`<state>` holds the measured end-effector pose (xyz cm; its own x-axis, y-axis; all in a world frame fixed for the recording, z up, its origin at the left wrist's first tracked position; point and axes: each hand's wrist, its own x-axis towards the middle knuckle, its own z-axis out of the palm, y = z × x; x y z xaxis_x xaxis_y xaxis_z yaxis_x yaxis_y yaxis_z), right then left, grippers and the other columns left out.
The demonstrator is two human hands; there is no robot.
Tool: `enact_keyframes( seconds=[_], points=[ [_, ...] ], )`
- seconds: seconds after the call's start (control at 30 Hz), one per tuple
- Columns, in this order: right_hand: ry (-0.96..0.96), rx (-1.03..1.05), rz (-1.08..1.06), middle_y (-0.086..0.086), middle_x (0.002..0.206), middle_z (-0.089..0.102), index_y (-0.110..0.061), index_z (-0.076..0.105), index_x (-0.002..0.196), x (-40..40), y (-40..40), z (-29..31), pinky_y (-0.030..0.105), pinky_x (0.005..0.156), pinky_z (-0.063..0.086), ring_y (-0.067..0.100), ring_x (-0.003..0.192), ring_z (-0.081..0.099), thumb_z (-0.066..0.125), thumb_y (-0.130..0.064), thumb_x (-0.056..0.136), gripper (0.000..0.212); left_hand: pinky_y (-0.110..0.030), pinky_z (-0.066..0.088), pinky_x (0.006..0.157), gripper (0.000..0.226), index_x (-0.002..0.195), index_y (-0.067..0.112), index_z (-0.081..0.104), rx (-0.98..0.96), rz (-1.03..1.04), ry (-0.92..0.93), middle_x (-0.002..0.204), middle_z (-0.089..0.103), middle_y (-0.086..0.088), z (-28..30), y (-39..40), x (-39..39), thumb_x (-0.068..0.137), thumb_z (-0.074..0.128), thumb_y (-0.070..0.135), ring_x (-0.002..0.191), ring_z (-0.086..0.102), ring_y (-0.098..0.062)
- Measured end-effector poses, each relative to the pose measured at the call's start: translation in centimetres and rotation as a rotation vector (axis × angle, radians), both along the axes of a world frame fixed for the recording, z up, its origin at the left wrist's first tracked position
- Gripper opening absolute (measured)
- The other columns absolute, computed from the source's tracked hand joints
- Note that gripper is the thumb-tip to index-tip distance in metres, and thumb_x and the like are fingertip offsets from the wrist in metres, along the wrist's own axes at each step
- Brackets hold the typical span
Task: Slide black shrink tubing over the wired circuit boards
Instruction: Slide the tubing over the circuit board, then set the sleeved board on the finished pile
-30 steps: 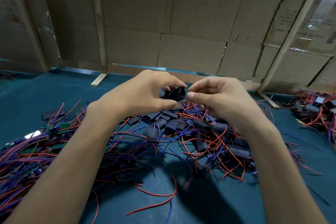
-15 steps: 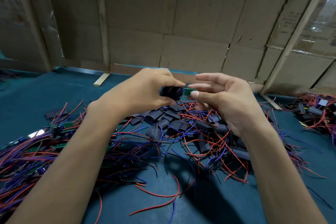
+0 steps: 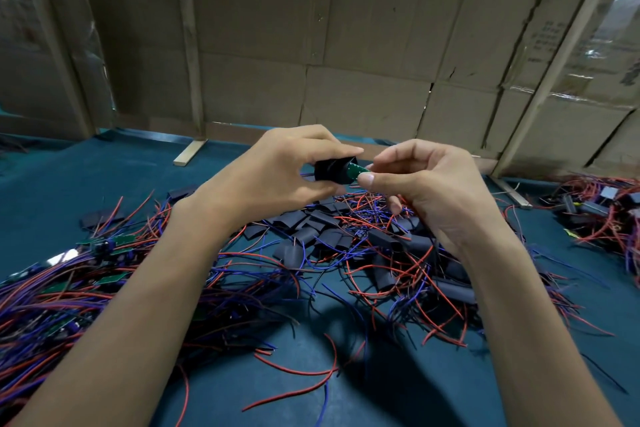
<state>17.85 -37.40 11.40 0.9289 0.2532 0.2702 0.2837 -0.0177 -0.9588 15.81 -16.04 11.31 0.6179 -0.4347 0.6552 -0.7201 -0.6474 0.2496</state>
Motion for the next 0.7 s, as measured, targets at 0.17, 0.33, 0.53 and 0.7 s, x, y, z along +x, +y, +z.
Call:
enact_keyframes(
  seconds=[0.17,0.33,0.53,0.7],
  points=[
    [-0.012,-0.105,0.000,0.007,0.061,0.069,-0.012,0.078,0.073,-0.17,-0.04,0.06,0.019,0.041,0.038,0.013,0.040,0.044,0.093,-0.010,0.067,0.016,-0.041,0.050,0.093,0.048,0.129,0.008,0.067,0.036,0.008,-0.024,0.111,0.069,-0.009,-0.35,-0.31,0.25,0.083,0.080,0.005,0.103,0.066,-0.023],
    [0.094,-0.137,-0.045,0.011,0.061,0.070,-0.011,0.079,0.071,0.19,-0.05,-0.10,0.018,0.040,0.033,0.015,0.040,0.041,0.092,-0.010,0.066,0.014,-0.047,0.050,0.088,0.048,0.128,0.006,0.067,0.099,0.022,-0.066,0.109,0.069,-0.011,-0.54,-0.33,0.52,0.082,0.081,0.002,0.099,0.063,-0.033],
    [0.135,-0.068,-0.023,0.016,0.066,0.070,-0.008,0.079,0.070,0.36,-0.07,-0.32,0.021,0.038,0.036,0.021,0.051,0.055,0.086,0.000,0.069,0.011,-0.045,0.051,0.087,0.048,0.130,0.010,0.067,0.140,-0.012,-0.071,0.109,0.068,-0.010,-0.84,-1.01,0.60,0.084,0.079,0.003,0.101,0.062,-0.032],
    [0.096,0.077,0.061,0.017,0.081,0.076,-0.007,0.079,0.073,0.25,-0.45,0.01,0.020,0.055,0.055,0.025,0.070,0.073,0.078,0.014,0.072,0.021,-0.043,0.050,0.092,0.051,0.131,0.005,0.064,0.035,0.009,-0.031,0.112,0.070,-0.010,-0.80,-0.75,0.64,0.083,0.081,0.007,0.103,0.067,-0.026]
  ],
)
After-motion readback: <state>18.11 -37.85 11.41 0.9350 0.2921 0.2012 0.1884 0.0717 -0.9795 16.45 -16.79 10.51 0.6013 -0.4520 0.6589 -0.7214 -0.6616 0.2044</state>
